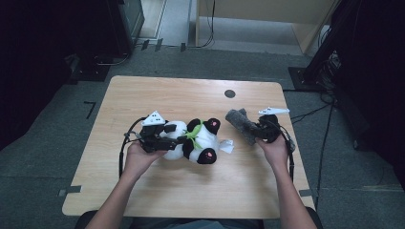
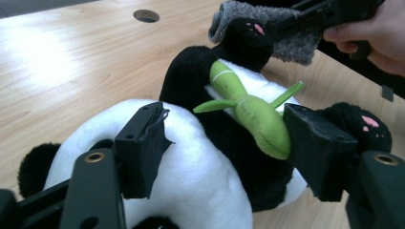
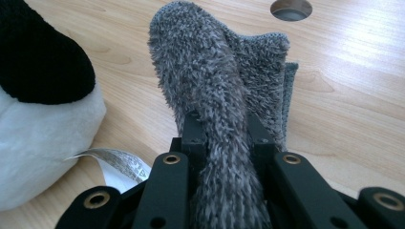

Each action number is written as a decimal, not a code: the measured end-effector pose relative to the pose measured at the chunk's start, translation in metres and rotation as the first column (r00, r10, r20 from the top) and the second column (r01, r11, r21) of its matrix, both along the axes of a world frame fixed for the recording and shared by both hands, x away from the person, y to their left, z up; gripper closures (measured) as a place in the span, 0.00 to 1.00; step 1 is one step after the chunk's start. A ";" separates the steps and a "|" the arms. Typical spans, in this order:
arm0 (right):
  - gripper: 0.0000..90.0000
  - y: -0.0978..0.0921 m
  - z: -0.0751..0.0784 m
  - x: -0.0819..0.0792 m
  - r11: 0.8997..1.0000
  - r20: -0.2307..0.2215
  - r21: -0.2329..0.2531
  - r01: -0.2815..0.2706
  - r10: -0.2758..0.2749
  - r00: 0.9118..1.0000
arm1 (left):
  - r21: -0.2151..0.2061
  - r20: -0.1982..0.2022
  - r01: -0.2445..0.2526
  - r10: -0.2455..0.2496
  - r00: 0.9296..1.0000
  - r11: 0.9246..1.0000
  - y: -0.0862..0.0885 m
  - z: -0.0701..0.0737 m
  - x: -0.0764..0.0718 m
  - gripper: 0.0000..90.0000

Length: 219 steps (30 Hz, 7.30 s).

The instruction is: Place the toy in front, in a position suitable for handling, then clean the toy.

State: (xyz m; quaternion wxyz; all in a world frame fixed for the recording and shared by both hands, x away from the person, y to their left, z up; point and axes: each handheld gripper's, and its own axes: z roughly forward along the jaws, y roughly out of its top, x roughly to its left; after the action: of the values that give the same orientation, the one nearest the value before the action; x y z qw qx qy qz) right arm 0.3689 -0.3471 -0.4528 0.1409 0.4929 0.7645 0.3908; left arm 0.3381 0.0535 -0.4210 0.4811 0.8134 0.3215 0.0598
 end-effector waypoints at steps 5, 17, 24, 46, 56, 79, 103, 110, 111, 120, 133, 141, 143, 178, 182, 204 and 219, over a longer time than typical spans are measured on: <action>0.85 0.003 0.007 -0.004 1.000 0.002 0.007 -0.008 0.008 1.000 | -0.044 -0.012 0.017 -0.017 1.000 0.999 0.009 -0.004 -0.004 0.27; 0.85 0.015 0.021 -0.009 0.998 -0.002 0.018 -0.053 0.053 0.999 | -0.049 -0.015 -0.033 0.033 0.999 0.998 0.033 -0.016 -0.008 0.20; 0.85 0.016 0.028 -0.009 0.998 -0.013 0.051 -0.046 0.047 0.999 | -0.050 -0.018 -0.045 0.044 0.999 0.998 0.039 -0.024 -0.015 0.16; 0.84 0.042 0.057 -0.009 0.991 0.027 0.040 -0.129 0.128 0.991 | -0.011 -0.044 -0.121 0.120 0.992 0.993 0.045 -0.050 -0.014 0.10; 0.84 0.061 0.078 -0.005 0.980 0.055 0.066 -0.190 0.187 0.981 | -0.061 -0.077 -0.087 0.082 0.994 0.994 0.047 -0.065 -0.004 0.10; 0.84 0.130 0.097 0.024 0.943 0.038 0.036 -0.330 0.329 0.944 | -0.055 -0.041 -0.192 0.190 0.981 0.980 0.041 -0.061 -0.010 0.66; 0.83 0.207 0.064 0.053 0.899 -0.051 -0.028 -0.436 0.435 0.899 | -0.092 -0.103 -0.160 0.150 0.983 0.983 0.040 -0.072 -0.002 0.10; 0.75 0.214 0.056 0.058 0.893 -0.094 -0.044 -0.448 0.443 0.892 | -0.074 -0.099 -0.138 0.130 0.987 0.988 0.042 -0.073 -0.001 0.25; 0.73 0.215 0.055 0.058 0.893 -0.096 -0.044 -0.448 0.443 0.891 | -0.066 -0.098 -0.135 0.128 0.987 0.989 0.044 -0.072 -0.001 0.28; 0.82 0.224 0.049 0.064 0.904 -0.130 -0.098 -0.417 0.404 0.906 | -0.030 -0.101 -0.164 0.160 0.982 0.986 0.041 -0.067 -0.004 0.46; 0.84 0.190 0.058 0.071 0.917 -0.165 -0.188 -0.351 0.323 0.932 | -0.019 -0.116 -0.179 0.175 0.978 0.984 0.039 -0.066 -0.005 0.48; 0.85 0.156 0.065 0.074 0.930 -0.189 -0.197 -0.309 0.273 0.943 | -0.028 -0.116 -0.177 0.172 0.978 0.984 0.040 -0.067 -0.004 0.48; 0.85 0.148 0.067 0.074 0.934 -0.186 -0.196 -0.299 0.264 0.947 | -0.031 -0.112 -0.172 0.167 0.980 0.985 0.041 -0.068 -0.004 0.47; 0.85 0.238 0.054 0.061 0.885 -0.119 -0.081 -0.458 0.447 0.886 | -0.044 -0.110 -0.157 0.152 0.982 0.987 0.043 -0.068 -0.003 0.41; 0.84 0.231 0.052 0.059 0.886 -0.117 -0.083 -0.456 0.445 0.888 | -0.036 -0.120 -0.161 0.156 0.980 0.986 0.043 -0.067 -0.003 0.43; 0.85 0.150 0.065 0.054 0.918 -0.124 -0.175 -0.357 0.339 0.932 | -0.035 -0.150 -0.166 0.159 0.976 0.986 0.043 -0.066 0.000 0.48; 0.85 0.116 0.075 0.056 0.951 -0.065 -0.127 -0.283 0.276 0.959 | -0.042 -0.131 -0.156 0.149 0.980 0.987 0.043 -0.068 -0.001 0.47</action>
State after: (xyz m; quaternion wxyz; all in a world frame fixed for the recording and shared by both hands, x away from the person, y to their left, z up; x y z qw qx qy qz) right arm 0.4250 -0.2314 -0.3782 0.0993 0.3781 0.8543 0.3426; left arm 0.3375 0.0967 -0.4886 0.4747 0.7757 0.4143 0.0361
